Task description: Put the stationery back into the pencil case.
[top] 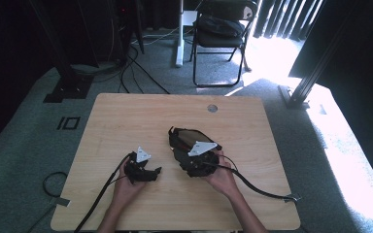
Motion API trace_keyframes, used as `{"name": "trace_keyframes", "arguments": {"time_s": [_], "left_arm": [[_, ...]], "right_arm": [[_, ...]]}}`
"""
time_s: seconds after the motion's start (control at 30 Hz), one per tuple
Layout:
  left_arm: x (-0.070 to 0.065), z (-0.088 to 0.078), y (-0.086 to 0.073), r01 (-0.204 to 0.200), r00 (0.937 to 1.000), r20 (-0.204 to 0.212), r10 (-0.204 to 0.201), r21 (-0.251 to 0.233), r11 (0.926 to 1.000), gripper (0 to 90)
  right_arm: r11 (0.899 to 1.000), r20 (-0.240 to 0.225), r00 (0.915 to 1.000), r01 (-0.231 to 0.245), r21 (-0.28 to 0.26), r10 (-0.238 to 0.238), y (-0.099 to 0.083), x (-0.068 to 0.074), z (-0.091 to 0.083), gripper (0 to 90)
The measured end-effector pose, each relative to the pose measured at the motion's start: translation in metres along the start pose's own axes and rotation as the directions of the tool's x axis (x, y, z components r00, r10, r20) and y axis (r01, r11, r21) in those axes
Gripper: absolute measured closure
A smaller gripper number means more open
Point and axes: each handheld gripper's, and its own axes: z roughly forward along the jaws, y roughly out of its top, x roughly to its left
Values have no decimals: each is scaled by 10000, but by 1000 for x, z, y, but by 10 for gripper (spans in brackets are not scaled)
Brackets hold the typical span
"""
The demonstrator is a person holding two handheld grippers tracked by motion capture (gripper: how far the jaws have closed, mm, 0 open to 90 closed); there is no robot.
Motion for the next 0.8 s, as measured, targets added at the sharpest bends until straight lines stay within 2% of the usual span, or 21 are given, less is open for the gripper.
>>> {"name": "trace_keyframes", "arguments": {"time_s": [0.8], "left_arm": [[0, 0, 0, -3, 10000, 1, 3, 6, 10000, 207]], "right_arm": [[9990, 365, 9993, 13, -439, 3, 7, -7, -18, 414]]}}
